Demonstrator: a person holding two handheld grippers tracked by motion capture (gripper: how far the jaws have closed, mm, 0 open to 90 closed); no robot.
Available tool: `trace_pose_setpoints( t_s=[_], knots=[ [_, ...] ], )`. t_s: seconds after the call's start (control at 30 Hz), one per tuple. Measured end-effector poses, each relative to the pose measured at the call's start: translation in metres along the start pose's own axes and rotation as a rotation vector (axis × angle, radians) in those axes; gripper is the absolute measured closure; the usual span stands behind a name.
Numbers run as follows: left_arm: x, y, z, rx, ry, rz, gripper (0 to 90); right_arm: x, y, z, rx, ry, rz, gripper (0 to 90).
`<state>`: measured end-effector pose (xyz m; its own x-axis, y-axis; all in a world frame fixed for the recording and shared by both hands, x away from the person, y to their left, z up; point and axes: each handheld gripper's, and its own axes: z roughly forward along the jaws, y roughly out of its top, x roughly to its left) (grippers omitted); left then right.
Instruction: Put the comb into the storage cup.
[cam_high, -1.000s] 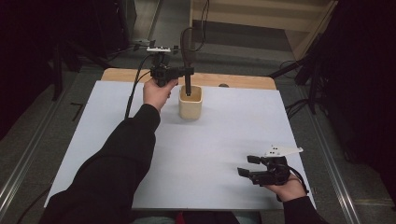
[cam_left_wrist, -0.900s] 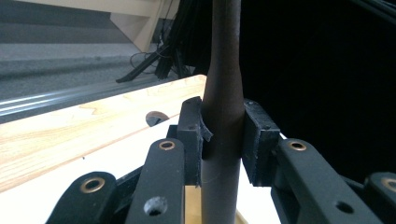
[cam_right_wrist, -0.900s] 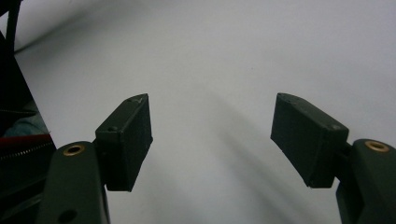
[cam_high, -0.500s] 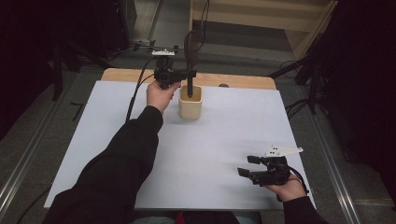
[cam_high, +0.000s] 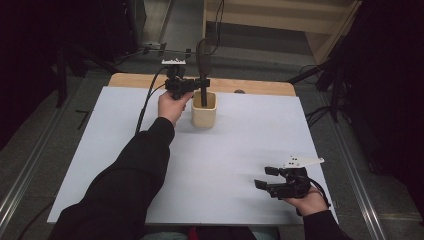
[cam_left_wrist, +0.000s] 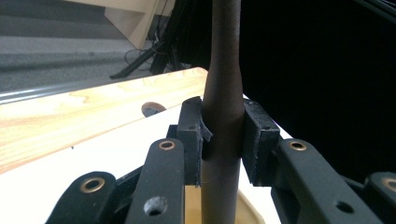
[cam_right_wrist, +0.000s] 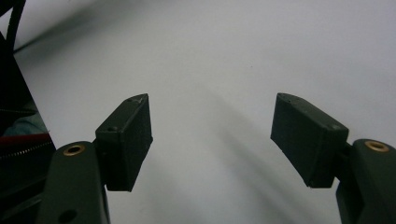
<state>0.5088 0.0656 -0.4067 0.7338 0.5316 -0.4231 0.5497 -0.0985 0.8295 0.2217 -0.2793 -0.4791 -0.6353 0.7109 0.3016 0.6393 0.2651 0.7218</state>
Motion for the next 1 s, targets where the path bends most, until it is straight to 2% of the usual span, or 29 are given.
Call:
trace_pose_setpoints(
  t_s=[0.3, 0.5, 0.67, 0.8, 1.0],
  knots=[
    [-0.004, -0.003, 0.005, 0.029, 0.021, 0.053, 72.5, 0.0, 0.0, 0.0, 0.0, -0.001, -0.001, 27.1],
    [-0.004, -0.008, 0.008, 0.042, 0.023, 0.069, 72.5, 0.0, 0.0, 0.0, -0.003, -0.002, -0.001, 27.1],
    [-0.003, -0.011, 0.01, 0.051, 0.024, 0.065, 72.5, 0.0, 0.0, 0.0, -0.001, -0.002, -0.003, 27.1],
    [-0.004, -0.014, 0.011, 0.067, 0.041, 0.089, 72.5, 0.0, 0.0, 0.0, 0.0, -0.003, -0.005, 27.1],
    [-0.001, -0.019, 0.011, 0.067, 0.046, 0.088, 72.5, 0.0, 0.0, 0.0, -0.001, -0.001, -0.005, 27.1]
  ],
)
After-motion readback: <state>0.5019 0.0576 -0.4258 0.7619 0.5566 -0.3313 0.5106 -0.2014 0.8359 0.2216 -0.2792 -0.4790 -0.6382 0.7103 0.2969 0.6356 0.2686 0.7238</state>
